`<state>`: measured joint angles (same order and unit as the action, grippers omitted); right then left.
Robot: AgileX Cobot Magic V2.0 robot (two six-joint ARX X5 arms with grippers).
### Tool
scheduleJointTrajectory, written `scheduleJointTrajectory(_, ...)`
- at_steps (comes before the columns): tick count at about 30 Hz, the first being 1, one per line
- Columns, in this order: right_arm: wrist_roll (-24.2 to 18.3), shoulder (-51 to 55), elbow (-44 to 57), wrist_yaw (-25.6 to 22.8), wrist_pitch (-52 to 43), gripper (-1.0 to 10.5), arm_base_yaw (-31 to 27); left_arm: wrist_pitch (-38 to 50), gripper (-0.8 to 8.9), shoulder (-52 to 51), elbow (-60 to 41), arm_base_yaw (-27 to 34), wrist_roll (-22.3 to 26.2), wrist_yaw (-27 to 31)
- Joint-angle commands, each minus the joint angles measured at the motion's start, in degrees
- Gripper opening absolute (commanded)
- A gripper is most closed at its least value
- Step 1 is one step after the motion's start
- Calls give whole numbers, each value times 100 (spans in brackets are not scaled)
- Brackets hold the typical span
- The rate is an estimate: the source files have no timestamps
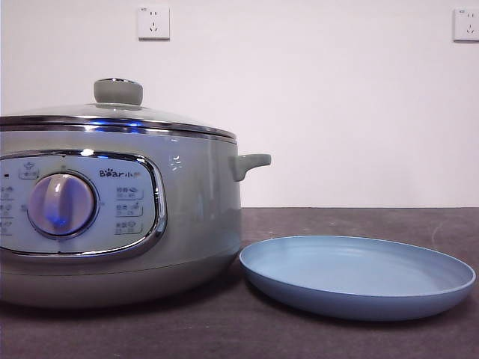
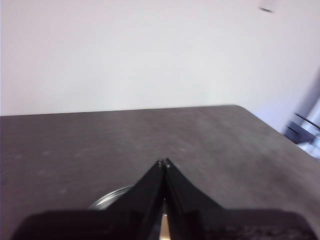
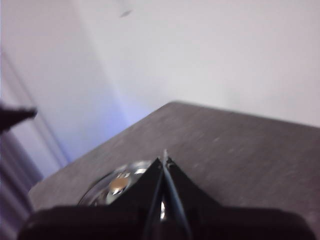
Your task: Take the potato out from the steamer,put the potato on the plate,close the lid
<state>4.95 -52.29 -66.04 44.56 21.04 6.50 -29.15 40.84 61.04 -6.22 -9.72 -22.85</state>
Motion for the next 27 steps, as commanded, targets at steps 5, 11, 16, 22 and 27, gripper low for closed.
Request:
scheduleJointTrajectory(5, -717, -402, -531, -9, 498, 153, 273, -503, 27, 815, 898, -203, 398, -426)
scheduleJointTrajectory(11, -741, -428, -540, -483, 479, 509, 376, -529, 406, 1139, 931, -297, 391, -420)
scheduleJointTrajectory(16, -741, -428, -540, -595, 481, 505, 455, -599, 406, 1399, 931, -483, 393, -420)
scheduleJointTrajectory(22, -741, -428, -540, -595, 481, 504, 461, -761, 406, 1788, 931, -1001, 658, 280)
scheduleJointTrajectory(27, -739, -428, -540, -597, 481, 504, 494, -1025, 406, 2114, 931, -1628, 883, 1300)
